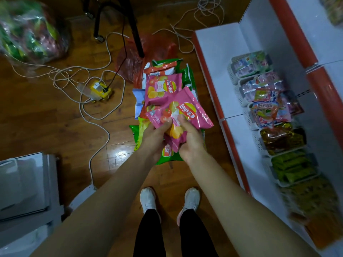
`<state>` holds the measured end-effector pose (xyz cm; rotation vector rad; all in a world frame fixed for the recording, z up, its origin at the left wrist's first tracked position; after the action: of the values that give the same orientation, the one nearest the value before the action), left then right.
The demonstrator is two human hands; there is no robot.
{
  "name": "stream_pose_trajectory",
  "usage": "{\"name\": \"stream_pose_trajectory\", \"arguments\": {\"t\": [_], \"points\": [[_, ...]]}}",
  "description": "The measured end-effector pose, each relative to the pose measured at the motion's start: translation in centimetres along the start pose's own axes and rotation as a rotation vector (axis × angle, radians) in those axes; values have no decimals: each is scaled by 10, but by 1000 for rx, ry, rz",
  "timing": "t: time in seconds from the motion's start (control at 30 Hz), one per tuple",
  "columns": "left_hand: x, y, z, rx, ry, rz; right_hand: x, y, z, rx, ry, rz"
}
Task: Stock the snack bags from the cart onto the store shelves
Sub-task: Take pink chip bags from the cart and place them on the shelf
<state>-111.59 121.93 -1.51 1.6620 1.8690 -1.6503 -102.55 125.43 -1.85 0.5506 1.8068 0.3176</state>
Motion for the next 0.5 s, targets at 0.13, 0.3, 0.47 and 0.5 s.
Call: {"name": "stream_pose_trajectory", "arguments": {"t": [0.13, 0.3, 0.47, 0.5], "points": [[13, -26, 25, 264, -101, -97, 7, 16, 28, -6, -107, -17], [53, -77, 29, 569, -212, -377, 19, 21, 46, -99, -133, -28], [86, -115, 9, 821, -281, -469, 28, 14, 58, -98, -127, -43], [97, -118, 8, 837, -281, -446, 30, 12, 62, -93, -124, -45]]}}
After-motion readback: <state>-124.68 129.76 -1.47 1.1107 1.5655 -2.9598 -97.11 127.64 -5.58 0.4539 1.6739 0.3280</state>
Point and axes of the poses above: each hand's wrist, its own x-axis towards the middle knuckle, its own z-axis out of the back of the hand, y = z × x, the point moved 8 cm from there along x, towards the middle knuckle, and after that the axes turned 8 degrees about -x, right-handed, at the moved point
